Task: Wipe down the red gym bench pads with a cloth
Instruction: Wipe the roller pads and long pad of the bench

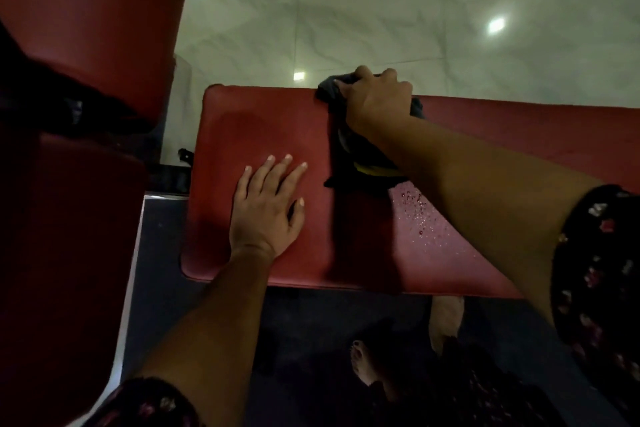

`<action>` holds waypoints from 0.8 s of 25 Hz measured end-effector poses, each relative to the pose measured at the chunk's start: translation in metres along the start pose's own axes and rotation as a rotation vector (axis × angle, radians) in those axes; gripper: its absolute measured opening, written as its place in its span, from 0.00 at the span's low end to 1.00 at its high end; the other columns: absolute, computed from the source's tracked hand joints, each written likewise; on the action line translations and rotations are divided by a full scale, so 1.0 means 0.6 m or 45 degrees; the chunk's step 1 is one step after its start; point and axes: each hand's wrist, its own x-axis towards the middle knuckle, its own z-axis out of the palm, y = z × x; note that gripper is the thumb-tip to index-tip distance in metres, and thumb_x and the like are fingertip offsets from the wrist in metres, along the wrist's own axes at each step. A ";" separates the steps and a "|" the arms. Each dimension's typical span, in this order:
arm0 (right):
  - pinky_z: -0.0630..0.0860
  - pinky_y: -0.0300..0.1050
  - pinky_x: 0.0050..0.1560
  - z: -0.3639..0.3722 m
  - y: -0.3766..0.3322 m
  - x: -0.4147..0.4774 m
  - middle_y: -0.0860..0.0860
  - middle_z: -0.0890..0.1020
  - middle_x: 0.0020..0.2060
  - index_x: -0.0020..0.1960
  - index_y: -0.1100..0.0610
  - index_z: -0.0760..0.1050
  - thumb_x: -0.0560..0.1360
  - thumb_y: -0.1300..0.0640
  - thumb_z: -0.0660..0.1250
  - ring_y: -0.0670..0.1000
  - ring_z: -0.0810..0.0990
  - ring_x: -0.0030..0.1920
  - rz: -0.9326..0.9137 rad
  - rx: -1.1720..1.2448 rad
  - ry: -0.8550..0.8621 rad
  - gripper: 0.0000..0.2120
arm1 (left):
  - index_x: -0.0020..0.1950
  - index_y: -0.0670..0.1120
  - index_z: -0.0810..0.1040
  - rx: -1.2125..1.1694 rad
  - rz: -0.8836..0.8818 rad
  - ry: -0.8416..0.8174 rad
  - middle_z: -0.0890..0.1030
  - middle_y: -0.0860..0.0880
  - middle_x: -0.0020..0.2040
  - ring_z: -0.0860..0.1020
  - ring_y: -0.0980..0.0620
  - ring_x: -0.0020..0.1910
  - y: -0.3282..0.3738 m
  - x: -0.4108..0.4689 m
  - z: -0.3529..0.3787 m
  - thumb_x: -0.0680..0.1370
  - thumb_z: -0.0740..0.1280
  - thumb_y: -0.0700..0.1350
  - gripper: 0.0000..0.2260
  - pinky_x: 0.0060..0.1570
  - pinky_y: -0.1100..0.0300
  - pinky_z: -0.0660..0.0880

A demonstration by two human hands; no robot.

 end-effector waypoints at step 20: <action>0.72 0.57 0.50 0.159 -0.044 -0.461 0.60 0.53 0.73 0.79 0.51 0.39 0.81 0.54 0.56 0.62 0.68 0.58 -0.113 -0.069 -0.234 0.34 | 0.73 0.49 0.70 0.042 -0.004 -0.137 0.71 0.45 0.71 0.66 0.43 0.72 0.008 0.003 -0.033 0.73 0.54 0.52 0.28 0.74 0.44 0.55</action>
